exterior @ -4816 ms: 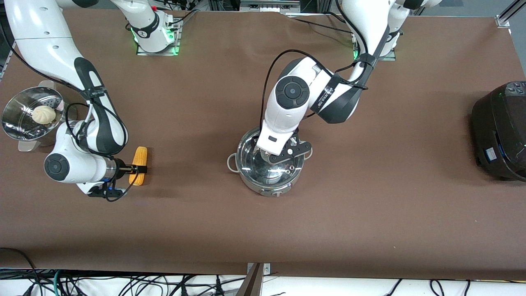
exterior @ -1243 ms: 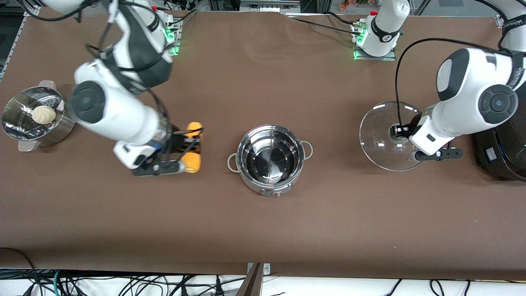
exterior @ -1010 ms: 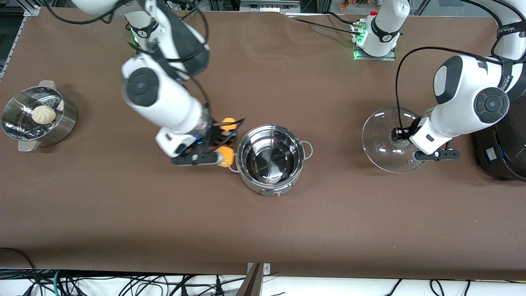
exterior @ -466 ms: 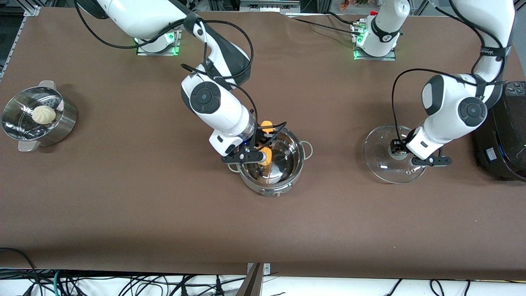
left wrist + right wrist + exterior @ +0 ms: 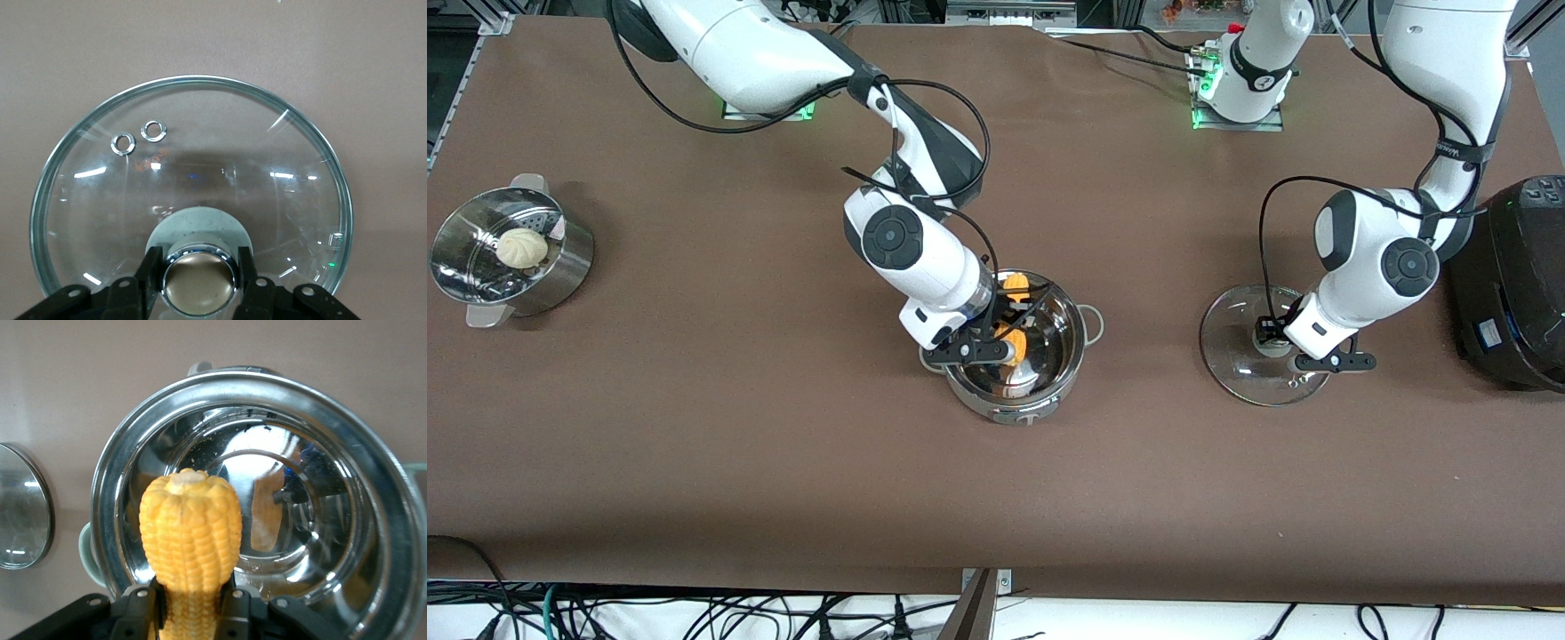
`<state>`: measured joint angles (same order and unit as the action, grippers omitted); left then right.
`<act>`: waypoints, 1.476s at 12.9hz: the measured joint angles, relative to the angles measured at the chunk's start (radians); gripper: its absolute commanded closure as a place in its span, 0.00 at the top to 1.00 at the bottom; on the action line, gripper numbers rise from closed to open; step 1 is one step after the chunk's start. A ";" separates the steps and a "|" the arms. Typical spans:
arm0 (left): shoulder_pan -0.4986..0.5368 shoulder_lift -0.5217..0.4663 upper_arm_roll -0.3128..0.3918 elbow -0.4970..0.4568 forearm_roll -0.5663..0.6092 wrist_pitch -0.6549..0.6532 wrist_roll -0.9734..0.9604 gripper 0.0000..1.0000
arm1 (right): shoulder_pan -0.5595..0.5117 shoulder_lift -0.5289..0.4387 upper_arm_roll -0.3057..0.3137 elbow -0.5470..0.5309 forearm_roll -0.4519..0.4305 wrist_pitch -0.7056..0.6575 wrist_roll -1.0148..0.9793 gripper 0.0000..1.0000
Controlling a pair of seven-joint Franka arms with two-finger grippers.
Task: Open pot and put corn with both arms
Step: 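Carry the corn over the pot while the left gripper lowers the lid, then open the right gripper to drop the corn into the pot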
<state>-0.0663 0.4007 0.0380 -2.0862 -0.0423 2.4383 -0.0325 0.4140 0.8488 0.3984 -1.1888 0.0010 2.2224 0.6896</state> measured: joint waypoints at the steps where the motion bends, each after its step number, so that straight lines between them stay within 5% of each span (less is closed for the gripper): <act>1: 0.000 0.000 0.000 0.003 0.000 0.000 0.000 1.00 | 0.004 0.012 0.000 0.000 0.000 0.013 0.000 0.30; 2: 0.000 -0.001 0.001 0.008 0.000 0.000 0.000 1.00 | 0.007 0.022 -0.001 0.000 0.000 0.025 0.000 0.39; 5: 0.001 -0.023 0.001 0.021 0.000 -0.023 0.000 1.00 | 0.009 0.046 -0.003 0.000 0.000 0.044 0.001 1.00; 9: 0.010 -0.185 0.007 0.059 0.000 -0.226 0.000 1.00 | 0.009 0.053 -0.009 0.001 -0.025 0.049 0.001 1.00; 12: 0.024 -0.312 0.016 0.215 0.000 -0.563 0.000 1.00 | 0.010 0.038 -0.009 0.024 -0.048 0.011 0.000 1.00; 15: 0.046 -0.348 0.016 0.426 0.000 -0.778 0.000 1.00 | -0.019 -0.051 -0.015 0.053 -0.087 -0.157 -0.015 1.00; 19: 0.047 -0.390 0.010 0.488 0.000 -0.859 -0.025 1.00 | -0.193 -0.214 -0.024 0.054 -0.083 -0.470 -0.176 1.00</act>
<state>-0.0189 0.0110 0.0483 -1.5984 -0.0421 1.5793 -0.0579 0.2209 0.6347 0.3747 -1.1345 -0.0815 1.7526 0.5134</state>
